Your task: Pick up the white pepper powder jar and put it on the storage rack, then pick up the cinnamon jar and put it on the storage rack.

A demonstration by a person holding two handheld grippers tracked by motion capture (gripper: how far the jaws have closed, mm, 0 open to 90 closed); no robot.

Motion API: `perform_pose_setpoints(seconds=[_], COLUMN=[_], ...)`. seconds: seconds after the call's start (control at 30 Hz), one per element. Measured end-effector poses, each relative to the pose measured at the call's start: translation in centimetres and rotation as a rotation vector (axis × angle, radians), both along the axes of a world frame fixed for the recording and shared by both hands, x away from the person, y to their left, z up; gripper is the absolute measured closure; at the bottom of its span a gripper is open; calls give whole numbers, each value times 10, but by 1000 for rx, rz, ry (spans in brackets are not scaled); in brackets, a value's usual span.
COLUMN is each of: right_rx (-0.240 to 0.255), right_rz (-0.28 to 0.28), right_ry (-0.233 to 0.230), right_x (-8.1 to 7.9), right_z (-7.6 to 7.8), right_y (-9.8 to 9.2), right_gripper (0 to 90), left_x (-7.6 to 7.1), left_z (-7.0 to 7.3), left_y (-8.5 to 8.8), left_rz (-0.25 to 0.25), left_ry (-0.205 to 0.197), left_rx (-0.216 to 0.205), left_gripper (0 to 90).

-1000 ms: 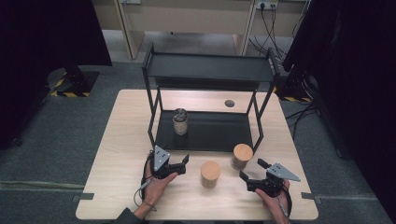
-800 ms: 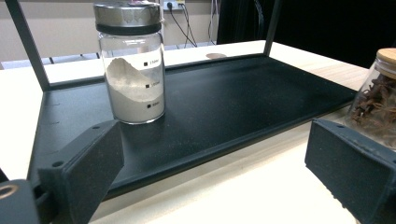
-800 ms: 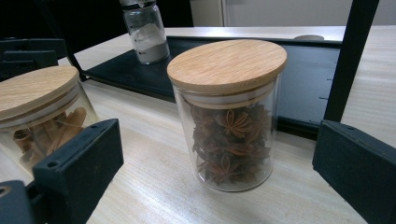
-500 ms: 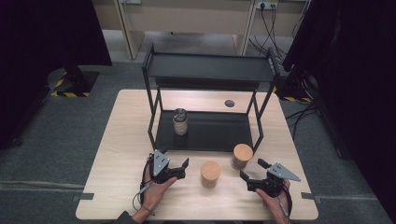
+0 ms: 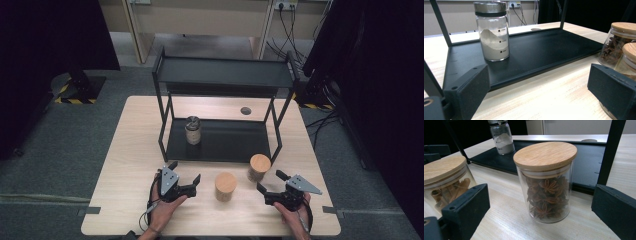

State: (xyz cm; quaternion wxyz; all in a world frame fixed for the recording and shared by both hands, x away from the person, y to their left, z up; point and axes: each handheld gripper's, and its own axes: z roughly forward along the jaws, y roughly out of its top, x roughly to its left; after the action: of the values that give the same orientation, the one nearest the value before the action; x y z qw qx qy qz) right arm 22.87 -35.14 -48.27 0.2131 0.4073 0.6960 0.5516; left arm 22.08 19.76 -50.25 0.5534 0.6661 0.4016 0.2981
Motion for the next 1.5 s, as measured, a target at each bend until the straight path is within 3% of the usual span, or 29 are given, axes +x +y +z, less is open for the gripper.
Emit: perform_pose_setpoints(seconds=[1.07,1.5], right_rx=[5,5], right_rz=[4,65], right_ry=[4,2], right_x=[-2,-5], right_z=[0,1], right_y=[-1,7], right_gripper=[21,21], left_x=[-2,-3], left_z=[-1,-1], left_y=[1,1], left_rz=[-3,-8], left_ry=[-2,-8], left_rx=[2,6], left_gripper=[34,35])
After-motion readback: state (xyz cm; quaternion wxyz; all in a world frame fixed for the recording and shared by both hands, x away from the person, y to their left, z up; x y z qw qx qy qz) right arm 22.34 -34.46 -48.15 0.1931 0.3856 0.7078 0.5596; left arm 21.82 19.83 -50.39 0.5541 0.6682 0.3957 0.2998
